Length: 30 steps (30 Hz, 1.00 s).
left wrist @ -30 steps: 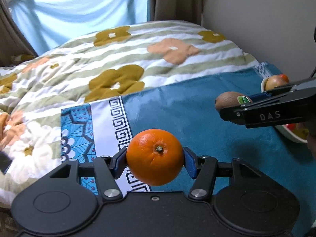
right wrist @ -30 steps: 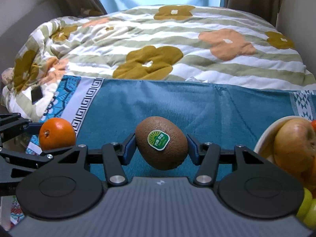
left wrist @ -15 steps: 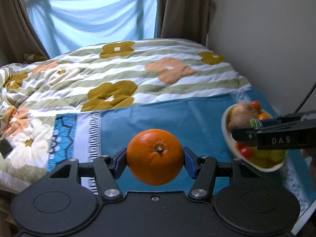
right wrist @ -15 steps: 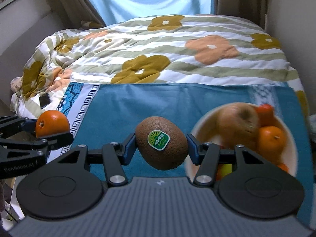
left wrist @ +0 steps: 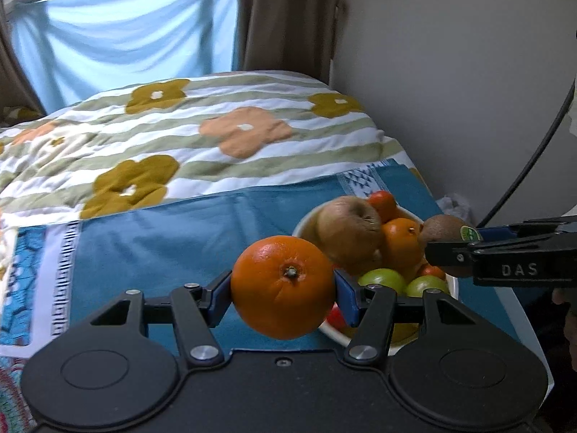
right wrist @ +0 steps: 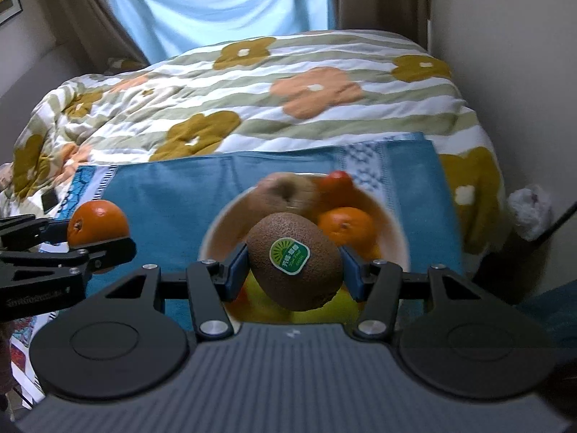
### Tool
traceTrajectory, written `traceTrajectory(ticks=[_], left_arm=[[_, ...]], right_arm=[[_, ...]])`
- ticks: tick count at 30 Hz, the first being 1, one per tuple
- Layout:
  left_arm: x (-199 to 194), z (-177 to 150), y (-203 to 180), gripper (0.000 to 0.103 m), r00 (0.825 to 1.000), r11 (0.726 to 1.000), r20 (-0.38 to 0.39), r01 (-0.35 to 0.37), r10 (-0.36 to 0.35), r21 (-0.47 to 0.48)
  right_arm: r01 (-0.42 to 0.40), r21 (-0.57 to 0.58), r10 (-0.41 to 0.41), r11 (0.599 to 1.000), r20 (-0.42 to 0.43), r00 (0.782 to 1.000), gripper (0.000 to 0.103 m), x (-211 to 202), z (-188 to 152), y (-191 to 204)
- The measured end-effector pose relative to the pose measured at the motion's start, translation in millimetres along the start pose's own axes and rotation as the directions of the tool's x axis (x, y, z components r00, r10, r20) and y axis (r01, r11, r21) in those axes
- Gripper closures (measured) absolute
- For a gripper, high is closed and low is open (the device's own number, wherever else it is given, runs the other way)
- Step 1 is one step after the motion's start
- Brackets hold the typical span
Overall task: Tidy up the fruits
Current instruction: 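Carry the orange and kiwi into the cream bowl and open both tools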
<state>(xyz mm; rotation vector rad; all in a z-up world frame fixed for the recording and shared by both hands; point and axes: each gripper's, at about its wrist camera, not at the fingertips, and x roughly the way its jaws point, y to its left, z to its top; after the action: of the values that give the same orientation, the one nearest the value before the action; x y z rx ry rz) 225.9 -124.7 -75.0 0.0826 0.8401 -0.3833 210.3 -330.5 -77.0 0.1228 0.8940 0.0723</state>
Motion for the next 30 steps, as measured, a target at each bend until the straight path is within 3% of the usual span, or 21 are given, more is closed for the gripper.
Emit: traceTrajectory(ticks=[12, 19, 20, 22, 30], left_arm=[[64.0, 13.3, -21.1, 0.040, 0.998, 0.998, -0.065, 0.020, -0.016, 0.066], [76.6, 16.4, -20.4, 0.039, 0.996, 0.997, -0.091, 0.032, -0.026, 0.072], [75.1, 16.7, -19.7, 0.037, 0.996, 0.997, -0.080, 0.039, -0.033, 0.072], [70.3, 19.3, -19.1, 0.016, 0.998, 0.996, -0.051, 0.043, -0.039, 0.082], [49.1, 18.8, -11.7, 0.014, 0.999, 0.997, -0.035, 0.026, -0.024, 0.071]], right_arm=[[0.015, 0.047, -0.014, 0.999, -0.015, 1.000, 0.034, 11.4, -5.3, -31.5], [0.022, 0.066, -0.021, 0.998, -0.012, 1.000, 0.034, 16.6, -2.2, -32.4], [0.022, 0.068, -0.021, 0.997, -0.011, 1.000, 0.034, 17.0, -1.9, -32.1], [0.021, 0.071, -0.020, 0.997, -0.008, 1.000, 0.034, 17.4, -1.8, -32.0], [0.001, 0.060, -0.001, 0.998, 0.000, 1.000, 0.034, 20.0, 1.5, -28.1]])
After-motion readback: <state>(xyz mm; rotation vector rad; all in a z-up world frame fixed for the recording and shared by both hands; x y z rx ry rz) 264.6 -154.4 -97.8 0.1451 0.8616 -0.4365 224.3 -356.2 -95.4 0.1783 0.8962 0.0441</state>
